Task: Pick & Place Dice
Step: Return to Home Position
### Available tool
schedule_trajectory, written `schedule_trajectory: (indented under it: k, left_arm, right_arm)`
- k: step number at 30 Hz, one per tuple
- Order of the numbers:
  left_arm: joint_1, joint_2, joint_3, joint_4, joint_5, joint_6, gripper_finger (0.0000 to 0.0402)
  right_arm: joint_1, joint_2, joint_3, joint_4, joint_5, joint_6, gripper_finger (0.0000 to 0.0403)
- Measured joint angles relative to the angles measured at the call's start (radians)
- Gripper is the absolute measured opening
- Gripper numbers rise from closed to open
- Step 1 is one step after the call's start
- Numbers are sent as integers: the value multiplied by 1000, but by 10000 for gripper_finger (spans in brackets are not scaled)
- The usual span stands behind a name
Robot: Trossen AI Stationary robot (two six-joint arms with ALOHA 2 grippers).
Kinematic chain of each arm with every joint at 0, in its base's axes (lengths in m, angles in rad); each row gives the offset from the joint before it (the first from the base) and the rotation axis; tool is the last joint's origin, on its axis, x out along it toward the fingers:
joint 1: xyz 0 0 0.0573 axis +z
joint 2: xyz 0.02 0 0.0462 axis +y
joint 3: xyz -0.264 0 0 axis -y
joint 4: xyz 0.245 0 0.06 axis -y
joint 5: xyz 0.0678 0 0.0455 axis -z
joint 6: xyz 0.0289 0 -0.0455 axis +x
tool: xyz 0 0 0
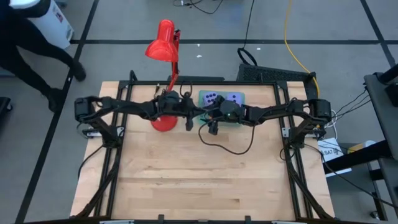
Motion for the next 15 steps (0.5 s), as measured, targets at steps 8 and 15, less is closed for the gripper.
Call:
schedule_trajectory:
  k: [8, 15]
  left_arm:
    - [-10, -279, -22, -192, -2, 73, 0]
    - [-45, -588, -33, -519, -3, 187, 0]
  right_arm:
    - [-2, -168, -1, -93, -2, 97, 223]
    - [4, -410, -12, -168, -206, 136, 120]
